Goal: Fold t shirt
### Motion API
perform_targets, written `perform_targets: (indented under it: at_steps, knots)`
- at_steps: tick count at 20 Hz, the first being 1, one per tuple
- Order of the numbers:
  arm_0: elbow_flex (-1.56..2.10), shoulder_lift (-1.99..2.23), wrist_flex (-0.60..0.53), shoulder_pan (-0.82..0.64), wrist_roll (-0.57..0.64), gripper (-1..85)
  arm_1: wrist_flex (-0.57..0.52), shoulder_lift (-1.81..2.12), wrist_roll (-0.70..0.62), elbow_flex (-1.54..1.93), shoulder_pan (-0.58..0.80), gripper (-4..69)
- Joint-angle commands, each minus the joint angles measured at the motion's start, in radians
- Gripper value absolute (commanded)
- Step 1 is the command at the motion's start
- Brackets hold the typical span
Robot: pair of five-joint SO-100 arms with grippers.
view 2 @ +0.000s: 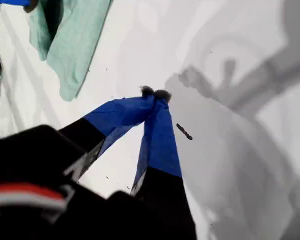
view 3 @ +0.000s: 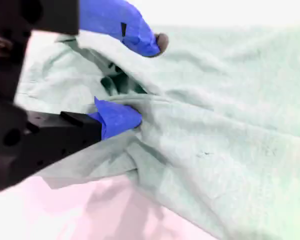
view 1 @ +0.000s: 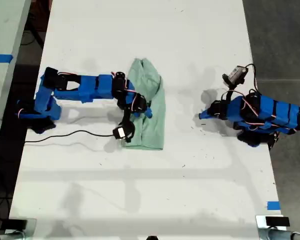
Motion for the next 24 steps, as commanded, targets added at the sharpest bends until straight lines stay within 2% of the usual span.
perform_targets:
  at_steps: [1,4,7,8,9,10,11,12,14,15,18,19,20,21,22,24]
  knots:
    - [-0.048,0.210,0.060,-0.087,0.044,13.5,0.002,0.017,-0.002,0.055,0.000,-2.2]
    - [-0.046,0.321,0.121,-0.164,0.112,13.3,0.002,0.017,-0.002,0.055,0.000,-2.2]
    - [-0.025,0.374,0.170,-0.178,0.149,13.1,0.002,0.017,0.000,0.055,0.000,-2.2]
    - [-0.012,0.405,0.192,-0.172,0.152,8.7,0.002,0.017,0.000,0.055,0.000,-2.2]
    - [0.026,0.474,0.206,-0.166,0.146,-0.1,0.002,0.017,0.000,0.055,0.000,-2.2]
    - [0.097,0.586,0.190,-0.150,0.143,-0.1,0.002,0.017,0.000,0.055,0.000,-2.2]
    - [0.206,0.730,0.132,-0.118,0.132,-0.1,0.002,0.017,0.000,0.055,0.000,-2.2]
    - [0.382,0.907,0.012,-0.069,0.114,-0.1,0.002,0.017,0.000,0.055,0.000,-2.2]
    - [0.877,1.316,-0.307,0.025,0.078,-0.1,0.002,0.017,-0.002,0.055,0.000,-2.2]
    - [1.111,1.486,-0.411,0.040,0.072,-0.1,0.000,0.017,-0.002,0.055,0.000,-2.2]
    - [1.717,1.887,-0.618,-0.048,0.117,-0.1,0.000,0.017,0.000,0.055,0.000,-2.2]
    - [1.879,2.034,-0.663,-0.064,0.130,-0.1,0.000,0.017,0.000,0.055,0.000,-2.2]
    - [2.026,2.192,-0.657,-0.078,0.147,-0.1,0.000,0.017,0.002,0.055,0.002,-2.2]
    - [2.177,2.378,-0.592,-0.112,0.153,-0.1,0.000,0.017,0.002,0.055,0.005,-2.2]
    - [2.206,2.385,-0.540,-0.146,0.127,-0.1,0.000,0.017,0.000,0.055,0.006,-2.2]
    - [2.195,2.404,-0.543,-0.106,0.124,-0.1,0.000,0.017,0.002,0.055,0.002,-2.2]
